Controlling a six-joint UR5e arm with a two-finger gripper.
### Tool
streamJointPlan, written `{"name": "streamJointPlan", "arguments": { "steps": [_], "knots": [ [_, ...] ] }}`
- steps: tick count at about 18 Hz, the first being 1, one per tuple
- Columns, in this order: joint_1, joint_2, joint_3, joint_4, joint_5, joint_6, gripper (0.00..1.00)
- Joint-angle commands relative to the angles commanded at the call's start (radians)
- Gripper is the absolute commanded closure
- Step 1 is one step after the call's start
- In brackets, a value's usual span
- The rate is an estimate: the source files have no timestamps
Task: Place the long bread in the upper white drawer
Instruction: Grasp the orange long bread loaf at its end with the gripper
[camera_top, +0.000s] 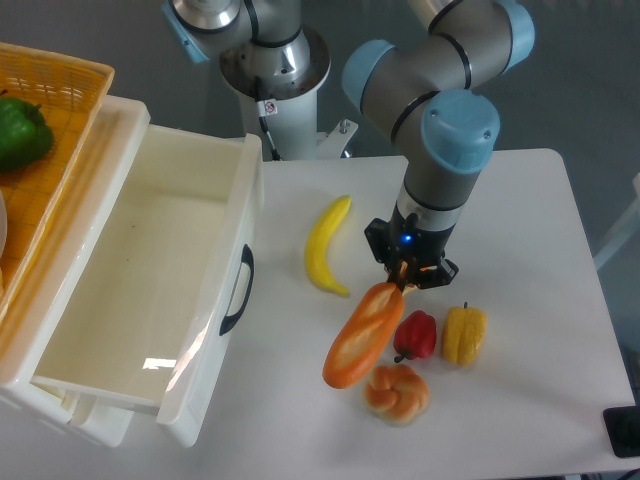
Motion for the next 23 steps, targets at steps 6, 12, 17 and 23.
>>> {"name": "streamJointPlan", "arguments": {
  "steps": [6,12,17,23],
  "knots": [
    [-0.005,0.000,0.014,0.002,0.009,-0.011,1.00],
    [0.001,0.012,0.038,-0.012,0.069,-0.032,1.00],
    [0.003,0.038,0.061,-0.063,0.132,-0.064,1.00],
    [-0.006,0.075,0.087,-0.100,0.179,-0.133,1.00]
  ]
}}
